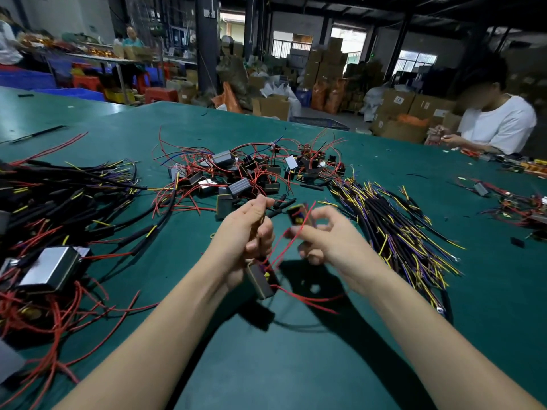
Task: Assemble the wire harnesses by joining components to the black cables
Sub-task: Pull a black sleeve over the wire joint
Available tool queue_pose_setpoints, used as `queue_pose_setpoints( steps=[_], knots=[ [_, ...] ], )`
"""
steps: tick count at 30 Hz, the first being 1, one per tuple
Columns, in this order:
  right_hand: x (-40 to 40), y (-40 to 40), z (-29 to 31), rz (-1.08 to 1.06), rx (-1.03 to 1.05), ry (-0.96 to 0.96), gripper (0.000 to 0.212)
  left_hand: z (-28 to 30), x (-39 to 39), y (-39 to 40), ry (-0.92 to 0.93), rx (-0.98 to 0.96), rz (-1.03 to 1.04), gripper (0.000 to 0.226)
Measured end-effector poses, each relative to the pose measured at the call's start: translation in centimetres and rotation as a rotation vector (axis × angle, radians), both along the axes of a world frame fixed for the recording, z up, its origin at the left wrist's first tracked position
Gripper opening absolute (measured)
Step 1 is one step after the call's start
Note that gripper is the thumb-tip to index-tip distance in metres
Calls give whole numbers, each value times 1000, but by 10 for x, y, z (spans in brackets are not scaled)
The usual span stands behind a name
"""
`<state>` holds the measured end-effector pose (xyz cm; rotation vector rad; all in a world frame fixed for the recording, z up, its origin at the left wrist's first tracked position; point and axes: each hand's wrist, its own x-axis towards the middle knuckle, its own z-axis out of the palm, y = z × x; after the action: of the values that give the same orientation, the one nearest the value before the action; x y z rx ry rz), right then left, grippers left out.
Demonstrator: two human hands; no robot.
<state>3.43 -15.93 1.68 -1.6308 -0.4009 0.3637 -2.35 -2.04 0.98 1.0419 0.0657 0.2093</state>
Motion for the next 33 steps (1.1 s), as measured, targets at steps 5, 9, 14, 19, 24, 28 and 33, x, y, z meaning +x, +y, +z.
queue_pose_setpoints(
  steps=[5,9,14,19,24,28,33],
  knots=[
    [15,-10,4,-205,-393,-955,28,-2,2,1,73,23,-71,22],
    [25,-18,12,-95,-548,-1068,29,-5,4,-3,93,26,-25,22],
    [25,-20,1,126,-730,-317,22,-12,1,-10,82,146,54,22],
    [29,-32,-8,-7,-842,-479,25,-16,-1,-17,44,237,120,21],
    [46,-59,3,-370,-369,-464,14,-23,1,-17,-23,424,253,16],
    [83,-79,28,-700,-369,-575,15,-25,5,-20,-49,465,312,15],
    [113,-53,15,-400,-823,-612,15,-25,8,-19,-48,448,348,13]
  ],
)
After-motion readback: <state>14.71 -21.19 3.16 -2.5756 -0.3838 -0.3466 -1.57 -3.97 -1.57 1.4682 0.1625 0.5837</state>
